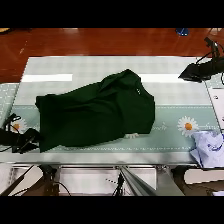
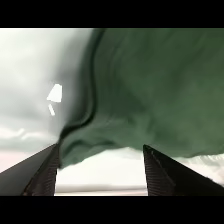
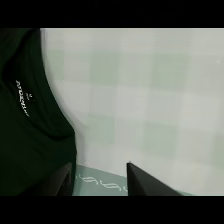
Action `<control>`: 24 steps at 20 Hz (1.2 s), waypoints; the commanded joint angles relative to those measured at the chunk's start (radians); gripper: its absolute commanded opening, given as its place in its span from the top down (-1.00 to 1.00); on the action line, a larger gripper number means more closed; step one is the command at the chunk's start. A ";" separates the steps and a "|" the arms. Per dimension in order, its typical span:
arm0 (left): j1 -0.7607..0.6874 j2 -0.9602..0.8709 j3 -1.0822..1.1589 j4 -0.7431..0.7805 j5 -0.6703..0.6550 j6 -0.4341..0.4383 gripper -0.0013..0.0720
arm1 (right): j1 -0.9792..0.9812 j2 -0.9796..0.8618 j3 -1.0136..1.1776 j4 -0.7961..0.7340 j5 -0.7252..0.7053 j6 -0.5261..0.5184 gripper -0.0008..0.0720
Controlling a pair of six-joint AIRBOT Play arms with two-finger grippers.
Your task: Fold the shirts.
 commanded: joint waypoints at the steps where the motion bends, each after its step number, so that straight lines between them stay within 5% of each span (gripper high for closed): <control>1: -0.055 -0.006 -0.056 -0.078 0.126 0.009 -0.69 | -0.003 0.007 -0.005 0.046 -0.003 -0.015 -0.21; 3: -0.106 -0.028 -0.057 -0.122 0.156 0.009 -0.52 | -0.003 0.023 -0.005 0.050 0.011 -0.013 -0.21; 7: -0.175 -0.080 -0.057 -0.141 0.158 0.032 0.86 | -0.005 0.063 -0.005 0.013 0.052 -0.005 -0.21; 14: -0.174 -0.076 -0.039 -0.141 0.105 0.069 0.89 | -0.029 0.174 -0.339 -0.139 0.069 0.045 -0.22; 16: -0.174 -0.076 -0.034 -0.141 0.104 0.069 0.89 | -0.012 0.222 -0.477 -0.092 0.046 0.006 -0.52; 18: -0.174 -0.077 -0.034 -0.141 0.104 0.130 0.89 | 0.015 0.237 -0.579 -0.048 0.008 -0.031 -0.52; 24: -0.174 -0.076 -0.034 -0.161 0.074 0.135 0.89 | 0.129 0.237 -0.737 0.116 -0.071 -0.057 -0.50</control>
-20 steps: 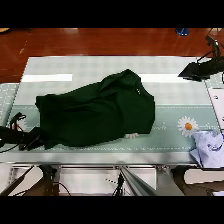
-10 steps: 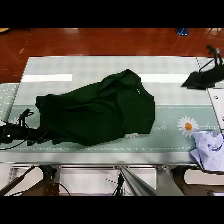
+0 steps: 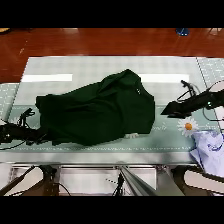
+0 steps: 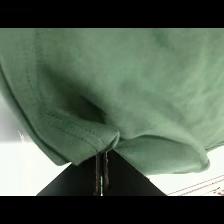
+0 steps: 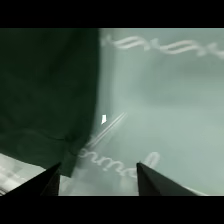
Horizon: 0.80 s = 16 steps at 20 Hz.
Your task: Fold the shirts.
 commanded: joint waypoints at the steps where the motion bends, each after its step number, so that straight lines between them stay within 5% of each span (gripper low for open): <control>1: 0.000 0.001 0.001 -0.016 -0.019 0.011 0.89 | 0.085 0.005 -0.096 0.072 -0.048 -0.013 -0.50; 6: 0.000 0.001 0.001 -0.016 -0.018 0.012 0.89 | 0.245 0.005 -0.156 0.121 -0.160 0.088 -0.45; 12: 0.000 0.000 0.041 -0.015 -0.003 0.030 0.89 | 0.366 0.005 -0.154 0.135 -0.301 0.205 0.92; 16: 0.000 0.014 0.170 -0.063 -0.032 0.031 0.89 | 0.344 0.046 -0.058 0.125 -0.187 0.141 0.92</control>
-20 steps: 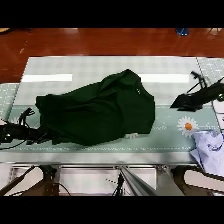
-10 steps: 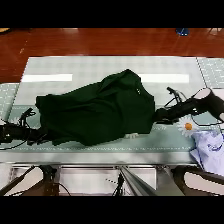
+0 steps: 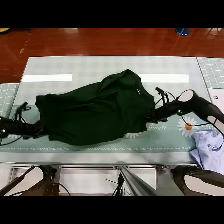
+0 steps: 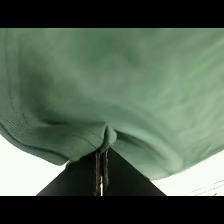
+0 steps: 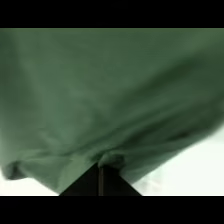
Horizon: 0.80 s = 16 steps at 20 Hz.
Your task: Fold the shirts.
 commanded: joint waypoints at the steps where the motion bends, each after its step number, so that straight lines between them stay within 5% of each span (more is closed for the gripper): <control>1: 0.000 0.022 0.121 -0.090 -0.017 0.004 0.89 | -0.002 0.065 0.099 -0.004 0.059 -0.026 0.92; 9: 0.000 0.227 0.743 -0.620 -0.013 0.005 0.89 | -0.067 0.403 0.629 -0.084 -0.024 0.057 0.92; 13: 0.000 0.329 1.119 -0.588 0.042 -0.056 0.89 | -0.123 0.500 0.874 -0.194 -0.058 0.113 0.92; 16: 0.000 0.375 1.366 -0.377 0.085 -0.178 0.89 | -0.154 0.548 1.048 -0.325 -0.065 0.169 0.92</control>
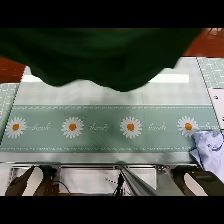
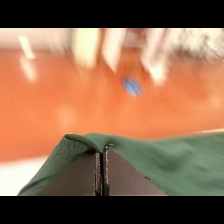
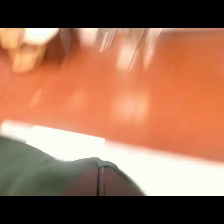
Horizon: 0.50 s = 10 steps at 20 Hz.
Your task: Fold the shirts.
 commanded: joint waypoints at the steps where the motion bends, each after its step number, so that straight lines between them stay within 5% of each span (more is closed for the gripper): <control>1: 0.000 0.062 0.297 0.235 0.047 -0.160 0.89 | -0.032 0.068 0.211 -0.190 -0.022 0.083 0.92; 7: 0.000 0.139 0.385 0.386 -0.180 -0.310 0.89 | -0.032 0.110 0.376 -0.364 0.034 0.128 0.92; 10: 0.000 0.138 0.369 0.377 -0.340 -0.333 0.89 | -0.032 0.091 0.377 -0.369 0.199 0.121 0.92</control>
